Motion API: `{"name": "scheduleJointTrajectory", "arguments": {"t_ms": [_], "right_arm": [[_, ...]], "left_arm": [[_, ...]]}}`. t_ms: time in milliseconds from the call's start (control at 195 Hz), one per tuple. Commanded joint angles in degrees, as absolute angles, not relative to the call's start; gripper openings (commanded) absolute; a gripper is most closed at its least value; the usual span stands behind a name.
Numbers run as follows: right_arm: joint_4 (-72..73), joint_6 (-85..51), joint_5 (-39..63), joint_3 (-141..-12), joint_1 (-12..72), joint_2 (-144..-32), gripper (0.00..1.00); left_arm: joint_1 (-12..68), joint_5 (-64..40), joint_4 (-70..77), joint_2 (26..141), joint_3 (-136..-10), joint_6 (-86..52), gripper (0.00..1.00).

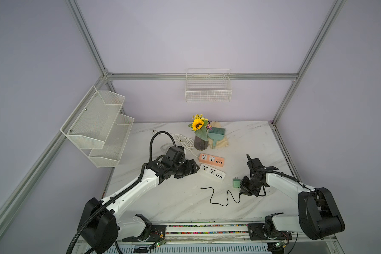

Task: Charge the electric shaver
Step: Pick up the charging cable from the center of the board.

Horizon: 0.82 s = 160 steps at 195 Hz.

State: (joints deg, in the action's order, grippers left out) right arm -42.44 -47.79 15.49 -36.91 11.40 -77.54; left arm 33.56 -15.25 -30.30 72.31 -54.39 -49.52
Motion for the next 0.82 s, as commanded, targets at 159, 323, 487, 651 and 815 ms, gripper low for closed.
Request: {"name": "scheduleJointTrajectory", "arguments": {"t_ms": [159,323,487,651,815], "right_arm": [[-44.9,-51.8,14.6,-39.4,11.2,-71.3,0.00],[-43.8,-64.1,20.1,-44.3,11.2,-59.3,0.00],[-20.5,-81.2,24.5,-43.3,11.5,-55.9,0.00],[-4.3,-89.5,22.4,-47.8,14.2,-62.2,0.00],[-0.5,-91.2,18.9,-52.9,18.7,-66.5,0.00]], "left_arm": [[34.3,-16.6,-27.4,71.4,-55.8,-51.2,0.78],[34.5,-17.8,-22.6,69.6,-57.1,-61.6,0.77],[34.4,-15.8,-13.7,69.5,-60.3,-72.2,0.76],[34.6,-19.0,-0.6,74.9,-62.2,-86.6,0.78],[37.2,-17.9,10.0,78.8,-61.0,-97.2,0.78]]}}
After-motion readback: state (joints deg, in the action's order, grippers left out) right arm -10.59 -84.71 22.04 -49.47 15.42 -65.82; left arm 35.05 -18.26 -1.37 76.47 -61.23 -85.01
